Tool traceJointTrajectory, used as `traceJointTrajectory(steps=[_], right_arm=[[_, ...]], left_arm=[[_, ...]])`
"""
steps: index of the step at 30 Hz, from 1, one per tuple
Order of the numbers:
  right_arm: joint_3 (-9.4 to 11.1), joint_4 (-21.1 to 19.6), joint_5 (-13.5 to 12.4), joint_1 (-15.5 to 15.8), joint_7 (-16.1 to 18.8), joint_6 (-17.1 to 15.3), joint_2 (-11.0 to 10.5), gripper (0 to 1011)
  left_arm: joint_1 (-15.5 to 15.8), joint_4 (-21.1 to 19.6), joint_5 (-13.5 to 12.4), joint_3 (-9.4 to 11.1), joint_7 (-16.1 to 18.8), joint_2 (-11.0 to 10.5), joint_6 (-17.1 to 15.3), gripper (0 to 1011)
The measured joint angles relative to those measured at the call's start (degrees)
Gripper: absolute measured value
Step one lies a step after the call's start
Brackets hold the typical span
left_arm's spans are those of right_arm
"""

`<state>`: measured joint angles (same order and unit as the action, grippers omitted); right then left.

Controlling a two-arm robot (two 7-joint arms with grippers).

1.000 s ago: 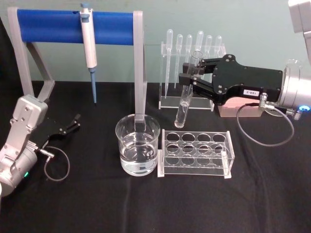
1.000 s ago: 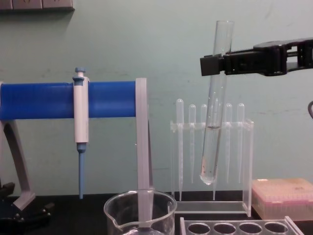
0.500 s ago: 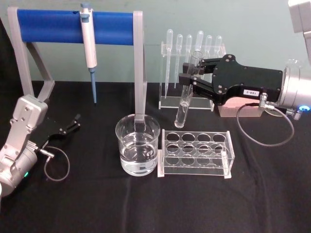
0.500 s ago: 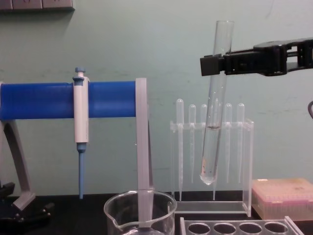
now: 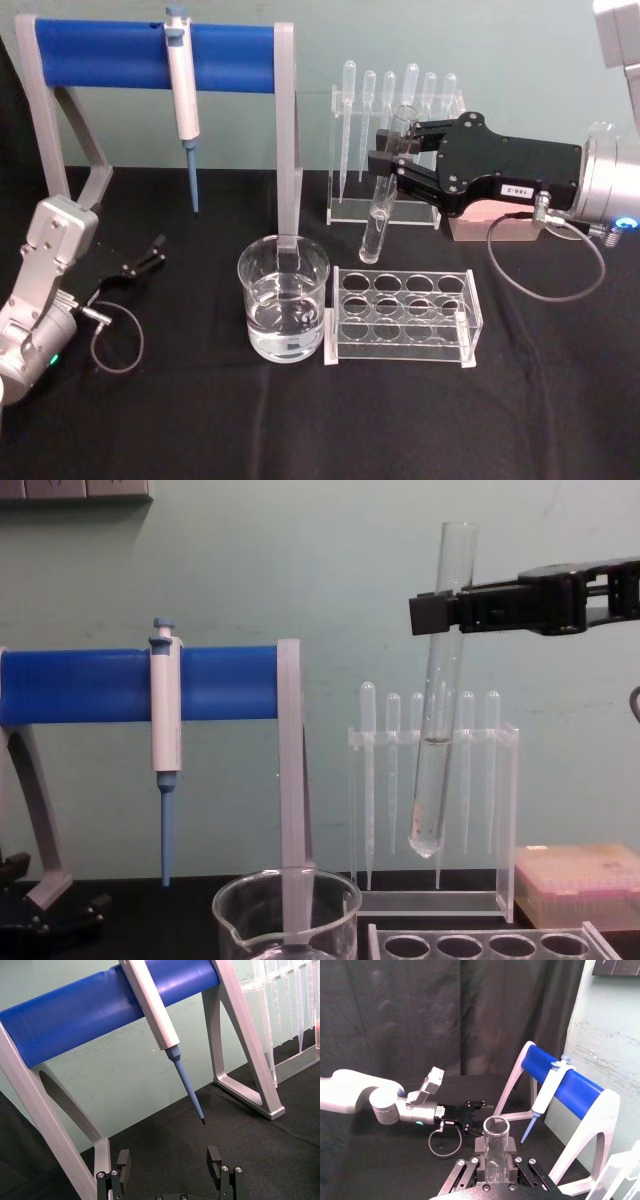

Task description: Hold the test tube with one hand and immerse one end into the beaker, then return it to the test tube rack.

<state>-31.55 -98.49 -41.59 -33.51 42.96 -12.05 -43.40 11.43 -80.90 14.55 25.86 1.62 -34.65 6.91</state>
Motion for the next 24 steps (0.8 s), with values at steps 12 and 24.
traceJointTrajectory(steps=[12, 24], right_arm=[[0.0, 0.0, 0.0, 0.0, 0.0, 0.0, 0.0, 227], [0.0, 0.0, 0.0, 0.0, 0.0, 0.0, 0.0, 227]], left_arm=[[0.0, 0.0, 0.0, 0.0, 0.0, 0.0, 0.0, 1000], [0.0, 0.0, 0.0, 0.0, 0.0, 0.0, 0.0, 1000]])
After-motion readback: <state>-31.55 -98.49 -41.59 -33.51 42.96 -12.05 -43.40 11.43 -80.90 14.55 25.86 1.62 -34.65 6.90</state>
